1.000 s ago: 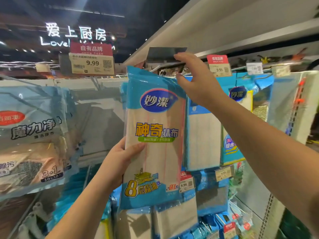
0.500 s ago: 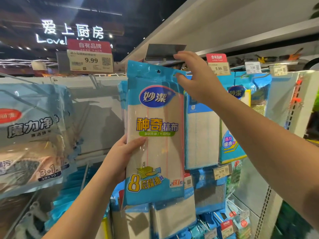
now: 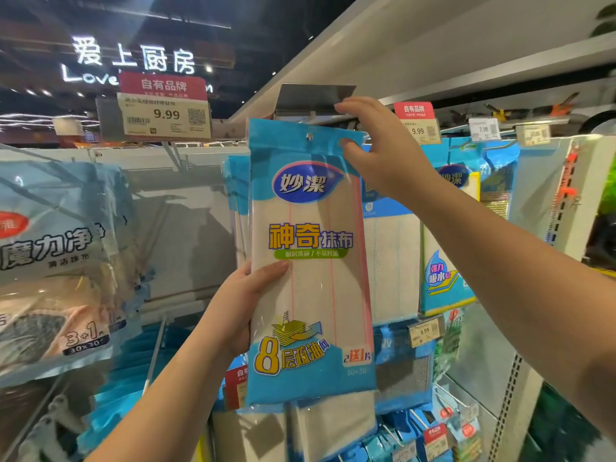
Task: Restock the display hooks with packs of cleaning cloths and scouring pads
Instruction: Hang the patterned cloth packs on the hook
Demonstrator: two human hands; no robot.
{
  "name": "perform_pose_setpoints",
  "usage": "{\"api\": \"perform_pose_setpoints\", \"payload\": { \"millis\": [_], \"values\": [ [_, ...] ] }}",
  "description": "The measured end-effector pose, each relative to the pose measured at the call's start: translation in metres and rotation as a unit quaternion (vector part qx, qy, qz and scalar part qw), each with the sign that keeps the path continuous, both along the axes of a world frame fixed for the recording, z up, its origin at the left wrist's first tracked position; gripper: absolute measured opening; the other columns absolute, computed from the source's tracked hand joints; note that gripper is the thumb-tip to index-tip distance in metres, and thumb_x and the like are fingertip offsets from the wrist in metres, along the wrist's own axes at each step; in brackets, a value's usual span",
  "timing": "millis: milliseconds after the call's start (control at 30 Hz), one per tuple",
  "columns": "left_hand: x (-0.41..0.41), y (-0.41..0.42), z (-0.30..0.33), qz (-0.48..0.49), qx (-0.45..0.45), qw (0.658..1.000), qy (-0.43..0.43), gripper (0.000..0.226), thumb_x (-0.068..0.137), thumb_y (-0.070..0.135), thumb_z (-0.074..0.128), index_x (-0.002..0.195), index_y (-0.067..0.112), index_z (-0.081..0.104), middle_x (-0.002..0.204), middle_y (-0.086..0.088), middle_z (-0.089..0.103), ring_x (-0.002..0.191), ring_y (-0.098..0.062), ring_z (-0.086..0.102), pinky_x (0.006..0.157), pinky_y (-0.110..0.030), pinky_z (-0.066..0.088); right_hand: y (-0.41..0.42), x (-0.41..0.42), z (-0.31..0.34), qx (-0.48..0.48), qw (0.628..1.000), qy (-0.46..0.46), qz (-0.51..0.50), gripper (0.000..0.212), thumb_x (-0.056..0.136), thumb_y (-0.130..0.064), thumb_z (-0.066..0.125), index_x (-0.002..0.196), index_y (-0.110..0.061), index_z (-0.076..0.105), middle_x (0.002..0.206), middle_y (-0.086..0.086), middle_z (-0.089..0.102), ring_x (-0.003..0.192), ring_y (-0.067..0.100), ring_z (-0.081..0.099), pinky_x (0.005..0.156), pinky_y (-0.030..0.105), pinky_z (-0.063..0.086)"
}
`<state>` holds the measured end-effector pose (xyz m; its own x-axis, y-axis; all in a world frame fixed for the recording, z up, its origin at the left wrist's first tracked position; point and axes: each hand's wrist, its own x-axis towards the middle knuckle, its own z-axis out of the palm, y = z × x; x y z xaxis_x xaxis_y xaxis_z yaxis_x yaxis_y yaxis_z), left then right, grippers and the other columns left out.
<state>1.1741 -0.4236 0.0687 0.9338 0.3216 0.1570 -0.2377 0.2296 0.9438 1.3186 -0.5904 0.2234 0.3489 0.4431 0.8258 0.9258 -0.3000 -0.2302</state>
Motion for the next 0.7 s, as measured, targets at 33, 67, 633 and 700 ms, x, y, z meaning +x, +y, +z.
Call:
{"api": "perform_pose_setpoints", "payload": {
  "millis": [33,67,633,700],
  "values": [
    [0.000,-0.001,-0.001,0.000,-0.001,1.000,0.000,0.045,0.088,0.022,0.064,0.132,0.015,0.058,0.119,-0.016,0.073,0.105,-0.040,0.071,0.088,-0.055,0.058,0.000,0.000,0.000,-0.001,1.000,-0.001,0.000,0.044,0.101,-0.021,0.054,0.144,-0.023,0.045,0.153,-0.007,0.040,0.137,0.008,0.035,0.093,0.017,0.042],
    [0.000,-0.003,-0.002,0.000,-0.001,1.000,0.000,0.046,0.087,0.023,0.064,0.131,0.015,0.059,0.119,-0.016,0.073,0.105,-0.040,0.071,0.089,-0.056,0.057,0.000,0.001,-0.001,-0.003,1.000,-0.003,-0.002,0.044,0.101,-0.021,0.054,0.144,-0.023,0.045,0.152,-0.007,0.040,0.137,0.007,0.035,0.092,0.015,0.041],
    [0.037,0.015,0.006,0.069,-0.060,0.996,0.014,0.027,0.099,0.016,0.056,0.126,0.014,0.061,0.101,-0.014,0.076,0.083,-0.030,0.075,0.070,-0.043,0.061,0.016,0.013,-0.068,-0.005,1.000,0.023,-0.002,0.036,0.091,-0.023,0.057,0.126,-0.014,0.062,0.141,0.004,0.048,0.132,0.021,0.043,0.112,0.038,0.034],
    [0.050,0.030,0.006,0.077,-0.060,0.995,0.018,0.024,0.100,0.015,0.056,0.124,0.014,0.060,0.096,-0.013,0.077,0.080,-0.029,0.075,0.068,-0.042,0.061,0.025,0.009,-0.112,-0.025,0.993,0.114,-0.009,0.039,0.096,-0.029,0.059,0.132,-0.017,0.054,0.138,0.000,0.044,0.127,0.017,0.044,0.108,0.030,0.036]
  ]
}}
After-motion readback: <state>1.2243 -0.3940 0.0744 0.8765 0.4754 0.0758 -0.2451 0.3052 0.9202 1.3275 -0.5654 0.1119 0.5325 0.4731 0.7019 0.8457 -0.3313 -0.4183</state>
